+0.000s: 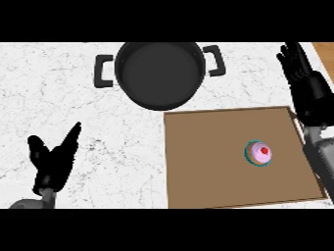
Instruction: Pick the cupcake from the tray and place it in the pot
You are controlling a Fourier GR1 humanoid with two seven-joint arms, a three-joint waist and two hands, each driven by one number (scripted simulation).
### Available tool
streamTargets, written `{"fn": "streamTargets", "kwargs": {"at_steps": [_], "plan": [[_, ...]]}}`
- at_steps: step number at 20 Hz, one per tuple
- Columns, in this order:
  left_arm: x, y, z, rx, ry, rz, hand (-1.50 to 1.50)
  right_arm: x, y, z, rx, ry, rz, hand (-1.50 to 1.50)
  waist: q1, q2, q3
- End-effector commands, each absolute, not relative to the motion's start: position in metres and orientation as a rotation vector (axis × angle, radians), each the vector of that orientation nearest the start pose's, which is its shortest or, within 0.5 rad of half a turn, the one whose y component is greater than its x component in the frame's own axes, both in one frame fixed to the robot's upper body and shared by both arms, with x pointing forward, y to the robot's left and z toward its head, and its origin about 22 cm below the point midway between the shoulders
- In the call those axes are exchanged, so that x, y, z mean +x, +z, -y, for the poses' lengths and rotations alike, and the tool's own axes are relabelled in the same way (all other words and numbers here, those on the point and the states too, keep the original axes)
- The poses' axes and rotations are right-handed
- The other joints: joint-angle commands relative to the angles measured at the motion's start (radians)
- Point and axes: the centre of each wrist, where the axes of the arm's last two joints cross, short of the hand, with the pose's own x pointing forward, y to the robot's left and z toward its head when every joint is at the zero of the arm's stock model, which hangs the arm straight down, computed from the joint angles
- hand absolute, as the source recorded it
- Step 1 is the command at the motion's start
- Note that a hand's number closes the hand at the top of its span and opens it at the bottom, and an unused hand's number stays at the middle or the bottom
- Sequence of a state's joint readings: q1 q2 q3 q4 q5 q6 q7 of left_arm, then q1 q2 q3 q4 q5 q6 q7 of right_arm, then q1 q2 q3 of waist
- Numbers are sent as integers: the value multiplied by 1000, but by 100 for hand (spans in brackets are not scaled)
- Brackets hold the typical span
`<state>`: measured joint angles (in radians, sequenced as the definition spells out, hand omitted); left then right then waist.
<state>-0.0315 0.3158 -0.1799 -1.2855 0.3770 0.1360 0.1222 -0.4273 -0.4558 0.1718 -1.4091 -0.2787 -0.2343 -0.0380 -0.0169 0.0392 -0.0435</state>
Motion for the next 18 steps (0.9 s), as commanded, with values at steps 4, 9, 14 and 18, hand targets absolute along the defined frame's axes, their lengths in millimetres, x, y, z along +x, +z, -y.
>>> {"fn": "streamTargets", "kwargs": {"at_steps": [4,9,14,18], "plan": [[240,-28,-260,20,-131,1236,0,299,34,264,-415,-33,1471,150,-17,-45,42],[241,-24,-263,4,-179,1244,0,282,20,336,-1109,-95,1475,-150,-93,-59,33],[242,-19,-265,-19,-238,1260,0,273,19,243,-1190,-349,1801,-150,-41,-60,38],[244,-28,-268,-13,-230,1265,0,249,25,228,-1139,-335,1753,-150,-31,-52,34]]}}
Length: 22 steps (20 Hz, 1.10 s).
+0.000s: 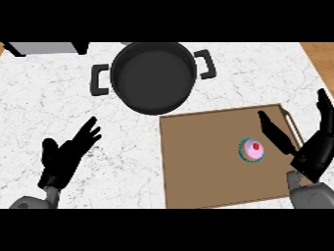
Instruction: Pick the cupcake from the tray and place it in the pot
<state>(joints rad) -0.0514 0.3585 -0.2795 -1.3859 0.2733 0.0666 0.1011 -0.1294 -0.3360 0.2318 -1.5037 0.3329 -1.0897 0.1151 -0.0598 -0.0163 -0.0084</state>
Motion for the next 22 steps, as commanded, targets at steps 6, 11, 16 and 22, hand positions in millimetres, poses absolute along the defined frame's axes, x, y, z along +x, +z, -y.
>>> {"fn": "streamTargets", "kwargs": {"at_steps": [6,11,16,22], "plan": [[248,-30,-253,-18,-242,1263,0,241,27,227,-994,-298,1423,-150,10,8,-4],[251,-29,-250,-21,-259,1272,0,242,62,206,-935,-375,1299,-150,39,12,1],[258,-19,-232,-57,-287,1287,0,252,90,212,-840,-303,1094,-150,55,15,6],[257,-8,-245,-59,-261,1283,0,231,83,206,-764,-145,957,-150,58,14,8]]}}
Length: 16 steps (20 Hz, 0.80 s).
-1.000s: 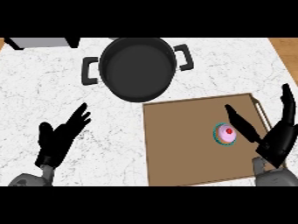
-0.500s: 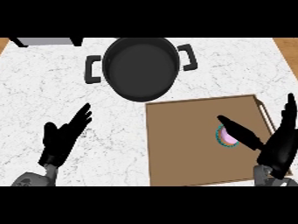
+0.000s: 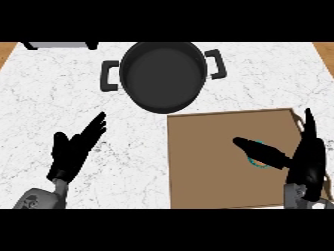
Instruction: Pick the cupcake from the tray and place it in the pot
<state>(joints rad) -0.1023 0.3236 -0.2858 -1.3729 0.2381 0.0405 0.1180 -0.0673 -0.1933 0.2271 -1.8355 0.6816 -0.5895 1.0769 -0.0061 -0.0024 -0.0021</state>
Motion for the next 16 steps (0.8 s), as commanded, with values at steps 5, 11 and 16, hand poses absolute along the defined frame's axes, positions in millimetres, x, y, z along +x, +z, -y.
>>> {"fn": "streamTargets", "kwargs": {"at_steps": [5,11,16], "plan": [[253,-17,-248,-58,-286,1268,0,238,63,199,-826,-193,949,-150,6,2,2],[245,-17,-244,-55,-258,1281,0,196,43,222,-866,-209,999,-150,5,1,2],[255,-28,-248,-67,-266,1286,0,188,29,213,-758,-257,1105,-150,5,2,3]]}}
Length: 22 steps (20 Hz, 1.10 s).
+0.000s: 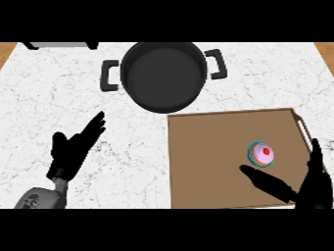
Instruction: Pick the cupcake from the tray and place it in the pot
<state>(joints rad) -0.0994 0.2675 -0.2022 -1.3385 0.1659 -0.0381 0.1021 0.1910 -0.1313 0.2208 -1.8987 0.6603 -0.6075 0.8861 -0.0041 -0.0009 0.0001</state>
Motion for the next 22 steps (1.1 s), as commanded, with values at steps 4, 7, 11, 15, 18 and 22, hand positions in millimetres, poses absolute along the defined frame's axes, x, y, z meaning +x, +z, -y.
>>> {"fn": "streamTargets", "kwargs": {"at_steps": [4,7,11,15,18,22], "plan": [[259,-34,-235,-58,-290,1285,0,191,28,211,-693,-343,1179,-150,0,1,0],[256,-30,-253,-75,-269,1266,0,178,18,224,-634,-375,1245,-150,-1,0,1],[259,-12,-253,-50,-270,1277,0,190,-12,230,-592,-472,1232,-150,3,0,1],[259,-14,-240,-88,-271,1257,0,188,-34,226,-543,-499,1240,-150,1,1,1],[250,-36,-239,-60,-283,1278,0,197,-49,209,-537,-489,1238,-150,4,1,0],[260,-27,-238,-68,-270,1269,0,202,-69,215,-630,-253,1240,150,12,4,0]]}}
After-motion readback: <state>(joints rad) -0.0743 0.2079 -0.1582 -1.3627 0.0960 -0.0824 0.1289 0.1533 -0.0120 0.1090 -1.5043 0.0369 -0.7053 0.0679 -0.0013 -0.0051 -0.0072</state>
